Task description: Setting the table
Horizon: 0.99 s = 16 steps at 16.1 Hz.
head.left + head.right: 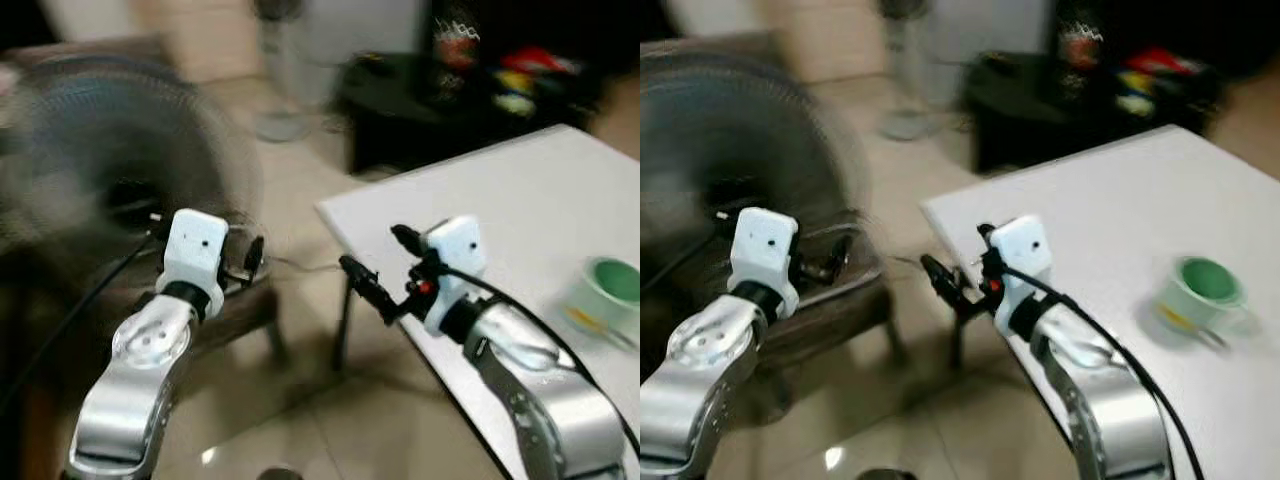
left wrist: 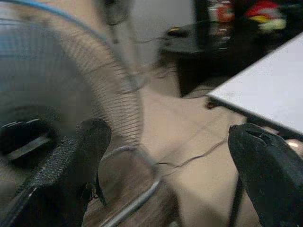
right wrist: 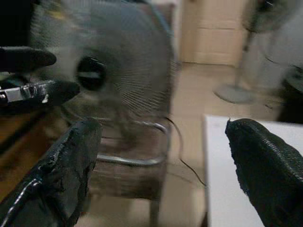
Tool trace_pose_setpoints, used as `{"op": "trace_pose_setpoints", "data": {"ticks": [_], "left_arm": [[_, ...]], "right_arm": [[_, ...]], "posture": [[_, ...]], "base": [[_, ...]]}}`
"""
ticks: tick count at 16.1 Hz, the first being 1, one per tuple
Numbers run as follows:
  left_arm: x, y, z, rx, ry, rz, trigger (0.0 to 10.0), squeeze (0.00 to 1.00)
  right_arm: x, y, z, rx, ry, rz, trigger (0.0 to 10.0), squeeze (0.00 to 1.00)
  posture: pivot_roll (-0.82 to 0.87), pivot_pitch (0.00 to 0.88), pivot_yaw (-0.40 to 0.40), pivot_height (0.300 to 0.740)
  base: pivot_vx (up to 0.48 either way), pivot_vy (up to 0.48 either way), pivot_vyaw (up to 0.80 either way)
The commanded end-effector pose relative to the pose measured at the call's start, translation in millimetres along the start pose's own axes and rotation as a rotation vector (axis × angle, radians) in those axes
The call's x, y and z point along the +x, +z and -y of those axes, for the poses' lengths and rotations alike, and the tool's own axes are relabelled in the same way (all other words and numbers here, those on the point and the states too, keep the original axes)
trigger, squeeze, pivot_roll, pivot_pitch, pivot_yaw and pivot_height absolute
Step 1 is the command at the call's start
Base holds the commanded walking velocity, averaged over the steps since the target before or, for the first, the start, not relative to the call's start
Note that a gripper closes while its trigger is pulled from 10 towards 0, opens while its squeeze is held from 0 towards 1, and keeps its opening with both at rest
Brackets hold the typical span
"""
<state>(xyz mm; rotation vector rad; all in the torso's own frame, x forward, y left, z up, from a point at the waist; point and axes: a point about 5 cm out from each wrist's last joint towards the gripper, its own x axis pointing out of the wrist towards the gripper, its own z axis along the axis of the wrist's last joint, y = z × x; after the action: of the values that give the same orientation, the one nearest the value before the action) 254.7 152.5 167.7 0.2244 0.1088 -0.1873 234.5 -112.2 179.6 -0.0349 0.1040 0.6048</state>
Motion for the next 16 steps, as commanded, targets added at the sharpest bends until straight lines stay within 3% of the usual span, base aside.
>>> {"op": "trace_pose_setpoints", "data": {"ticks": [1, 5, 6, 7, 9, 12, 16], "left_arm": [[1.8, 7.8, 8.1, -0.005, -0.022, 0.031, 10.0, 0.0], [-3.6, -1.0, 5.9, -0.05, -0.021, -0.006, 10.0, 0.0], [-1.7, -2.4, 7.7, -0.106, -0.031, -0.028, 10.0, 0.45], [-0.9, -0.7, 9.5, -0.13, -0.038, -0.03, 10.0, 1.0], [-2.1, 1.7, 9.2, -0.114, -0.023, -0.022, 10.0, 1.0], [-1.9, 2.3, -3.2, -0.097, 0.093, 0.032, 10.0, 1.0], [-1.5, 4.8, -8.5, -0.049, 0.105, 0.052, 10.0, 1.0]], "right_arm": [[-3.9, 2.2, 2.9, 0.009, -0.016, 0.005, 10.0, 1.0], [-6.4, -2.5, 7.1, -0.011, -0.107, 0.018, 10.0, 1.0], [-8.4, -2.5, 10.1, 0.005, -0.139, 0.027, 10.0, 1.0], [-9.4, -2.8, 12.1, 0.022, -0.159, 0.035, 10.0, 1.0], [-8.8, -3.9, 14.2, 0.041, -0.175, 0.046, 10.0, 1.0], [-9.1, -4.6, 25.4, -0.042, -0.269, 0.068, 10.0, 1.0], [-13.9, -4.6, 30.5, -0.047, -0.307, 0.08, 10.0, 1.0]], "posture": [[0.13, 0.0, 0.031, 0.74], [0.1, 0.0, 0.053, 0.74], [0.11, 0.0, 0.057, 0.74], [0.11, 0.0, 0.056, 0.74], [0.13, 0.0, 0.049, 0.74], [0.12, 0.0, 0.054, 0.74], [0.12, 0.0, 0.062, 0.74]], "base": [[0.0, 0.0, 0.8], [0.0, 0.0, 0.8], [0.0, 0.0, 0.8], [0.0, 0.0, 0.8], [0.0, 0.0, 0.8], [0.0, 0.0, 0.8], [0.0, 0.0, 0.8]]}}
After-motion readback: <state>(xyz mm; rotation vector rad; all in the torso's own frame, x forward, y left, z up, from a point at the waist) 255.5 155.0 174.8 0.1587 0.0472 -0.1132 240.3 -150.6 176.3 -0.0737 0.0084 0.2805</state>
